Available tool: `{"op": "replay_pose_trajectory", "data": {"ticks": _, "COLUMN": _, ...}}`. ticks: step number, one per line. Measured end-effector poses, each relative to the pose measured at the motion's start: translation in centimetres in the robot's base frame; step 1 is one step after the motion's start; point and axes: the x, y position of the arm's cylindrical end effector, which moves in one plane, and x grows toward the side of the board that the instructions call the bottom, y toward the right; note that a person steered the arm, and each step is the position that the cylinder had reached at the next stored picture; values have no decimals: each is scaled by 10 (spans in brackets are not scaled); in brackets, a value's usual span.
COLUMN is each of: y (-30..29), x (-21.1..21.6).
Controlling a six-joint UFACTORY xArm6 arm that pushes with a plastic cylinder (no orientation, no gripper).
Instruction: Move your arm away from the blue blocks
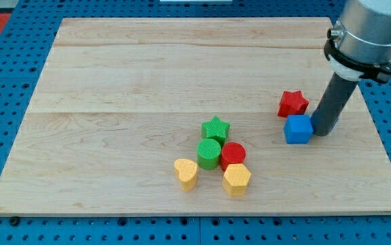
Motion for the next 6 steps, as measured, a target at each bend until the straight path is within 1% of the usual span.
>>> {"op": "replay_pose_trajectory", "data": {"ticks": 1, "y": -2, "x": 10}}
{"op": "replay_pose_trajectory", "data": {"ticks": 2, "y": 14, "x": 38}}
{"op": "replay_pose_trajectory", "data": {"ticks": 3, "y": 61, "x": 43}}
{"op": "replay_pose_trajectory", "data": {"ticks": 4, "y": 71, "x": 37}}
{"op": "replay_pose_trajectory", "data": {"ticks": 6, "y": 68, "x": 28}}
